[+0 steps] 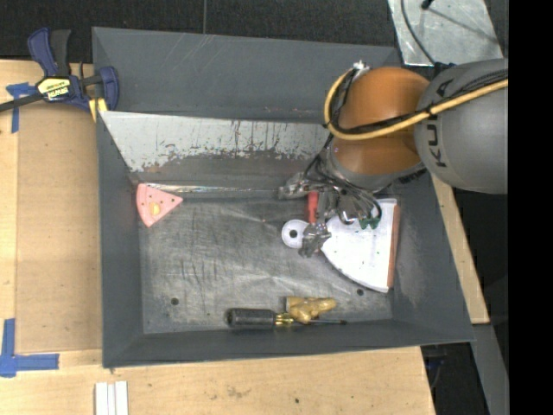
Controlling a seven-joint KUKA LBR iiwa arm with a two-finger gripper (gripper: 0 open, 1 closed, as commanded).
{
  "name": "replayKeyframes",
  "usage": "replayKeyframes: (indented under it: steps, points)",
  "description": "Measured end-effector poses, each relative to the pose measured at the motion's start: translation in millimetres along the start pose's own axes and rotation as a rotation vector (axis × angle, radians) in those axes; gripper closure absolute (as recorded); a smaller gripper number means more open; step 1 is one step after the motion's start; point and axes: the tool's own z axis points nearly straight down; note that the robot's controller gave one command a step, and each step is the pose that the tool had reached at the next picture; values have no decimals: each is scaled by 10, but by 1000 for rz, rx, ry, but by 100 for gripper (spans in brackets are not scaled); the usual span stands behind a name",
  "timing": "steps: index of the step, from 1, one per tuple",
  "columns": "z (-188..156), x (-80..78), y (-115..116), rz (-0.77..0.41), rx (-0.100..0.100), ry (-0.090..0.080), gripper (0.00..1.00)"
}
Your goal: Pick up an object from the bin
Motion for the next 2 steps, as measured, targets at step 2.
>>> replayKeyframes:
  steps: [2]
  points:
    - [408,102,-299,76,-6,26,100]
